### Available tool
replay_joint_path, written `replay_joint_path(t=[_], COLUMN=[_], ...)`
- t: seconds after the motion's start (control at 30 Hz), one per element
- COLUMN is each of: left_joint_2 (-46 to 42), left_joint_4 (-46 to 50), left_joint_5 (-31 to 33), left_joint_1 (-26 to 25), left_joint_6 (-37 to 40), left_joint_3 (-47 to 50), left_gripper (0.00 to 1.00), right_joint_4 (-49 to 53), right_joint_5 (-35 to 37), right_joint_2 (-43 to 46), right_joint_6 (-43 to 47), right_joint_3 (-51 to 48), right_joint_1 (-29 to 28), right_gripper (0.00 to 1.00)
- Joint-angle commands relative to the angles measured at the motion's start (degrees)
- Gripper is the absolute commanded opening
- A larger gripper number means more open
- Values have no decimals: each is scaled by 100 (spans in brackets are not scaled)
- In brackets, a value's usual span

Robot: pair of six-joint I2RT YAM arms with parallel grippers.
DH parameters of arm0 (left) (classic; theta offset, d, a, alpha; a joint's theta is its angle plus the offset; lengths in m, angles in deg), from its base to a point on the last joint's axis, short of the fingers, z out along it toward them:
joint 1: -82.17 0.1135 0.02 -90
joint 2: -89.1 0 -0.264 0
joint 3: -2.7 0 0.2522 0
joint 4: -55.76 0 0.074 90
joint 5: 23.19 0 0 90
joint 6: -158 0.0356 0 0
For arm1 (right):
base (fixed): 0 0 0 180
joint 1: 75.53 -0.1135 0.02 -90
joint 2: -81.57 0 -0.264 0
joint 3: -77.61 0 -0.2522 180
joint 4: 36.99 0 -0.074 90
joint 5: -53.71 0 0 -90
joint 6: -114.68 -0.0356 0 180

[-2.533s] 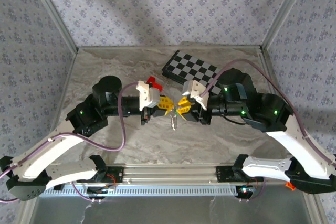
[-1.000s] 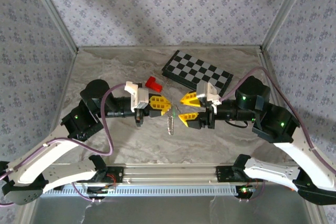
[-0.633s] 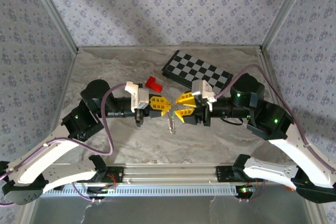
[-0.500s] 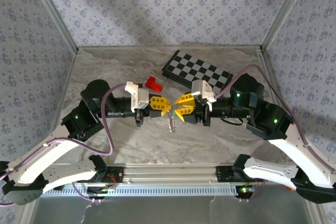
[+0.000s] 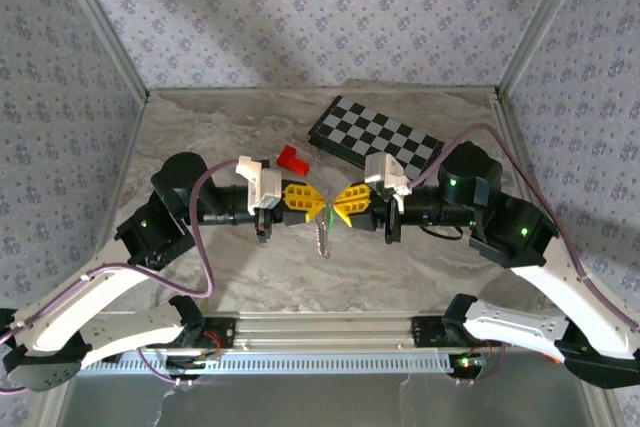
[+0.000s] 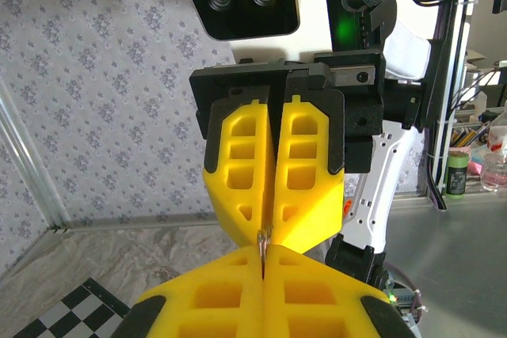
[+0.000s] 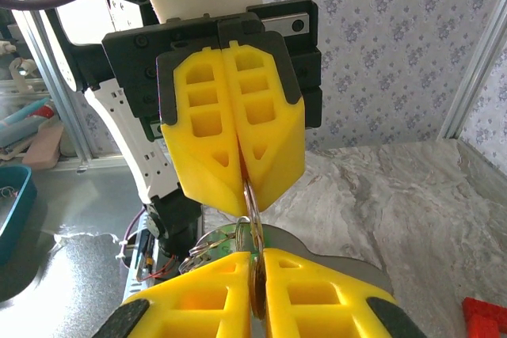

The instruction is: Put the keys on the keyring

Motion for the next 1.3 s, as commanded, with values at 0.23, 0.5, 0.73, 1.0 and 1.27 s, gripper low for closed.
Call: replay_joint_path(t=[0.23, 0.5, 0.73, 1.0, 1.27], left_joint_2=[-188, -170, -180, -92, -39], left_joint_4=[-157, -114, -114, -219, -219], left_joint_5=[-27, -59, -96, -208, -237], left_joint_1=[-10, -10, -10, -19, -19], left_joint_6=[-44, -46, -84, -140, -129], left_joint_3=[-65, -72, -69, -67, -50], left_gripper=[0, 0, 0, 0, 0], right_joint_4=[6, 17, -266, -644, -652], right_joint_5=[113, 144, -137, -256, -308], right_joint_2=[35, 71, 296, 233, 117], right_joint_6=[-23, -52, -67, -129, -129], right_joint_3=[-121, -132, -134, -292, -335], right_joint_1=[25, 32, 33, 33, 41], right_gripper=[12, 19, 42, 46, 43])
